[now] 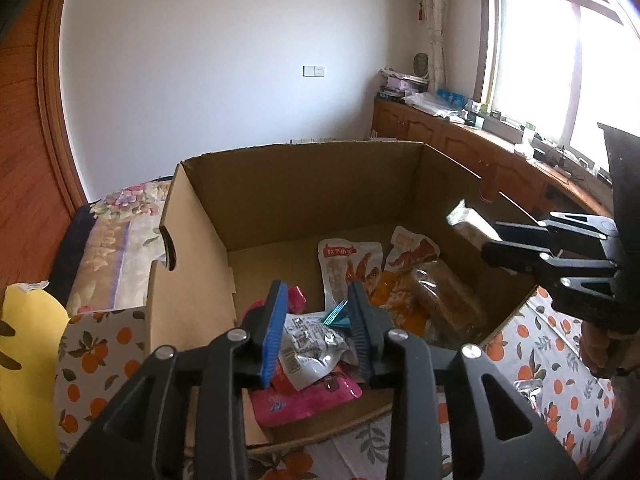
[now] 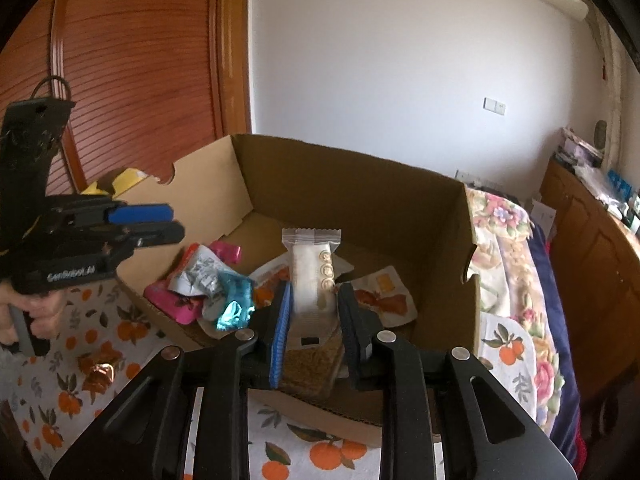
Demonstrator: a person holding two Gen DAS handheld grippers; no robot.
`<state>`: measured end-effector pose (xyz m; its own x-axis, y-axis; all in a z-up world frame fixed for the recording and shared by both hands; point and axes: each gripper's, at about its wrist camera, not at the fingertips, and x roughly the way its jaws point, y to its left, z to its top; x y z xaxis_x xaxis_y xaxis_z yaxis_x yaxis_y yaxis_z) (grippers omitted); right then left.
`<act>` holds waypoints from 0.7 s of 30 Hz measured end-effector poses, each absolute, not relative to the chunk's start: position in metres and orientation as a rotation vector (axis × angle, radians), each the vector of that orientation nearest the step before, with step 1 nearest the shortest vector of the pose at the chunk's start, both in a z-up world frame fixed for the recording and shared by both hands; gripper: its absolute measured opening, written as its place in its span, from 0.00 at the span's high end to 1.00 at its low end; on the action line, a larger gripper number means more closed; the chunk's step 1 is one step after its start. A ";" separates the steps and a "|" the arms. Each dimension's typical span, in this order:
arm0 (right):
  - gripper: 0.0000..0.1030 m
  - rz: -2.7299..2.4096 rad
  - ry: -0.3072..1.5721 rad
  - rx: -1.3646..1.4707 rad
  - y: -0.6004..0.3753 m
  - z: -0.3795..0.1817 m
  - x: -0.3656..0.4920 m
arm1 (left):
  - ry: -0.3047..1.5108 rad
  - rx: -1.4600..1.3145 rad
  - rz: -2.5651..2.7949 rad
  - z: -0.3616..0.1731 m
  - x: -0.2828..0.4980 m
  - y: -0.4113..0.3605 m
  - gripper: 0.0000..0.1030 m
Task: Organize snacks
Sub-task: 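Open both tools to drop the teal candy and white bar into the box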
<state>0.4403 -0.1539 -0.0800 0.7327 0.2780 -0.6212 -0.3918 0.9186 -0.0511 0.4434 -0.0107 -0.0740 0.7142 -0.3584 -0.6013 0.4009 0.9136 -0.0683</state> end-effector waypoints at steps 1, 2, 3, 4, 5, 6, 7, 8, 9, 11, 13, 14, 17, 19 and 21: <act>0.73 0.366 0.652 -0.182 -0.155 -0.080 0.440 | 0.652 0.069 -0.423 -0.074 0.442 -0.011 0.68; 0.73 0.369 0.652 -0.178 -0.155 -0.080 0.440 | 0.649 0.066 -0.422 -0.073 0.440 -0.010 0.68; 0.73 0.369 0.651 -0.178 -0.156 -0.080 0.440 | 0.646 0.064 -0.423 -0.072 0.439 -0.009 0.68; 0.73 0.366 0.648 -0.178 -0.156 -0.080 0.440 | 0.644 0.063 -0.426 -0.071 0.437 -0.009 0.67; 0.73 0.364 0.647 -0.177 -0.157 -0.079 0.439 | 0.642 0.064 -0.426 -0.070 0.434 -0.009 0.67; 0.72 0.361 0.645 -0.177 -0.158 -0.078 0.437 | 0.640 0.066 -0.423 -0.069 0.432 -0.010 0.67; 0.72 0.360 0.642 -0.175 -0.159 -0.077 0.435 | 0.637 0.074 -0.419 -0.068 0.429 -0.010 0.67; 0.72 0.359 0.637 -0.172 -0.160 -0.075 0.432 | 0.634 0.079 -0.417 -0.065 0.427 -0.010 0.67; 0.72 0.359 0.628 -0.167 -0.161 -0.072 0.426 | 0.631 0.084 -0.416 -0.064 0.423 -0.010 0.67; 0.72 0.360 0.616 -0.159 -0.164 -0.067 0.417 | 0.624 0.087 -0.416 -0.061 0.413 -0.007 0.67; 0.69 0.361 0.605 -0.144 -0.168 -0.062 0.400 | 0.617 0.088 -0.418 -0.058 0.402 -0.005 0.67; 0.69 0.362 0.604 -0.140 -0.170 -0.061 0.396 | 0.617 0.090 -0.422 -0.057 0.398 -0.005 0.67; 0.68 0.365 0.608 -0.132 -0.174 -0.059 0.374 | 0.619 0.099 -0.421 -0.053 0.385 -0.004 0.66; 0.62 0.359 0.610 -0.125 -0.179 -0.059 0.359 | 0.620 0.100 -0.422 -0.052 0.375 -0.003 0.63; 0.57 0.356 0.624 -0.117 -0.183 -0.063 0.345 | 0.622 0.104 -0.419 -0.054 0.366 -0.003 0.61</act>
